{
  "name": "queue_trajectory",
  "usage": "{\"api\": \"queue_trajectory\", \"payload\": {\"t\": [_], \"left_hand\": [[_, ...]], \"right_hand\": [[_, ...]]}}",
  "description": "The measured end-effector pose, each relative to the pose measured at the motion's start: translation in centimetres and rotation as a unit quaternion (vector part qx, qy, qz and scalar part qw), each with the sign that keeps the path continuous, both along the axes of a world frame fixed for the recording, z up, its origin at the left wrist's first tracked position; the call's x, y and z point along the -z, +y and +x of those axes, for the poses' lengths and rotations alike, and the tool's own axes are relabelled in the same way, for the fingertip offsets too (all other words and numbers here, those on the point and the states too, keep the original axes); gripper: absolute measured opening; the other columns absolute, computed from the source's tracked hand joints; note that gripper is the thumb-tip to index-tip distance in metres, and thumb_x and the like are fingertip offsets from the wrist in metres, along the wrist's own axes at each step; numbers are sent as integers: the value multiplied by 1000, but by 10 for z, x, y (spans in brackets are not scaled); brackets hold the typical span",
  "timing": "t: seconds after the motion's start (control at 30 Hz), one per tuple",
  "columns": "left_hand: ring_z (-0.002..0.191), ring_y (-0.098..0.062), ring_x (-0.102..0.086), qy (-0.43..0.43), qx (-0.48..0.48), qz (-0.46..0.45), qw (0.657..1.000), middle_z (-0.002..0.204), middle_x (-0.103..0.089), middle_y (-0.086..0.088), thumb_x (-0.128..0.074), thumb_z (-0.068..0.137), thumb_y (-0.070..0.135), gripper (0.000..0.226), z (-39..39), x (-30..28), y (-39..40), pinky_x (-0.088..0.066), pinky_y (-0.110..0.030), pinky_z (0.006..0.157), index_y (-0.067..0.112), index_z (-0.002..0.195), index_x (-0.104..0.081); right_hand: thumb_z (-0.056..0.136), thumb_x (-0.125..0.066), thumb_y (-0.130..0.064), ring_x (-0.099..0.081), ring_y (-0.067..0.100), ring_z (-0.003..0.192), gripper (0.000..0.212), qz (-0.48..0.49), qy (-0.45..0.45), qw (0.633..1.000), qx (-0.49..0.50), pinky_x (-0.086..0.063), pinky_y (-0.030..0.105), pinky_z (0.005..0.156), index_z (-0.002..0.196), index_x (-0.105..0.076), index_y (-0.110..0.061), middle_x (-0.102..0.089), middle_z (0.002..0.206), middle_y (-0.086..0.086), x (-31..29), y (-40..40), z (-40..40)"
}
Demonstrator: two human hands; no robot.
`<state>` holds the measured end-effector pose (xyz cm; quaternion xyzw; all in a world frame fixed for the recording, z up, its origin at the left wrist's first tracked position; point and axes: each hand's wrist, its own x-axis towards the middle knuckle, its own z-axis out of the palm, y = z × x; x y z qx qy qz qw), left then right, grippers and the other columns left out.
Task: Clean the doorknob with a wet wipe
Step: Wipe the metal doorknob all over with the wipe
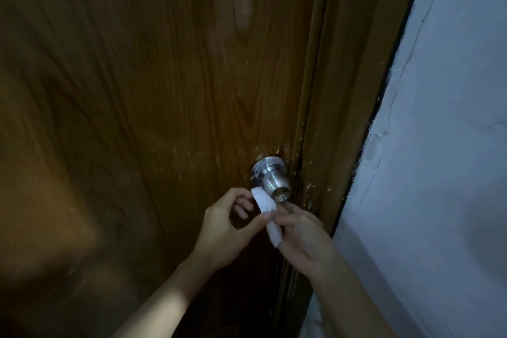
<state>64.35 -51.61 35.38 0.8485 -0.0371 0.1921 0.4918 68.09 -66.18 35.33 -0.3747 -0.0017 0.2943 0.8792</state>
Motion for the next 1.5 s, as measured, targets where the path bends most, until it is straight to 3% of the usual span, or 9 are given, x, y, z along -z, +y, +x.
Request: {"api": "queue_trajectory", "payload": {"t": [0.2,0.37,0.47,0.57,0.67,0.9,1.13,1.33,1.5], "left_hand": [[69,-12,-64,-39,25,-82,996,81,-70,3,-62,78,33,16,-5,4,-11,-50,-32,58,23,89,-70],[64,-7,-65,-104,-181,-148,967,71,-68,4,-67,80,14,13,12,-6,-17,-52,-16,54,22,90,-67],[79,9,-60,-157,-143,-29,977,91,-65,12,-62,82,6,22,24,-16,-27,-46,-3,65,15,102,-67],[100,2,-54,-182,-85,101,974,106,-64,1,-57,83,-4,29,24,-13,-34,-42,-5,81,9,108,-64],[101,-3,-54,-213,-13,163,963,100,-65,-11,-63,76,-11,35,17,-1,-21,-45,-9,88,3,108,-63],[100,-3,-56,-230,-86,107,964,104,-64,-5,-60,78,-11,31,26,-16,-12,-40,-3,86,4,105,-66],[84,-16,-62,-203,24,223,953,90,-65,-17,-64,72,-16,37,19,10,-5,-50,-20,77,-1,106,-64],[94,7,-59,-195,-139,-20,971,101,-63,3,-58,81,-8,29,20,1,-17,-43,-3,79,9,103,-66],[105,-9,-49,-241,-13,208,948,108,-67,-3,-51,84,5,27,24,-9,-32,-35,-9,92,9,106,-66]], "right_hand": [[68,-73,1,-68,25,94,59,-148,-63,979,122,-55,39,80,120,-49,-10,-71,102,13,-3,0,-10],[76,-69,-3,-60,3,91,49,-401,-303,809,304,-51,11,63,112,-46,-27,-57,105,-8,-4,5,-13],[81,-58,7,-50,3,113,58,-434,-400,757,279,-48,14,88,129,-42,-21,-50,125,-5,-7,9,-10],[83,-51,10,-45,7,118,55,-470,-438,716,274,-38,11,97,132,-44,-14,-52,130,3,-8,10,-10],[82,-52,11,-51,7,106,49,-450,-440,722,288,-36,-5,80,127,-50,-10,-56,118,4,-10,7,-8],[81,-50,14,-56,9,97,47,-433,-432,739,282,-41,-2,74,122,-55,-9,-55,108,-1,-11,6,-4],[82,-49,12,-52,6,98,48,-447,-416,744,273,-37,-7,72,124,-54,-10,-53,108,-4,-11,3,-1],[83,-49,10,-55,14,106,46,-450,-406,749,266,-48,17,86,122,-56,-14,-58,114,0,-14,2,-1],[89,-48,2,-53,13,110,39,-448,-395,760,256,-45,24,90,125,-54,-14,-59,122,5,-15,0,0]]}}
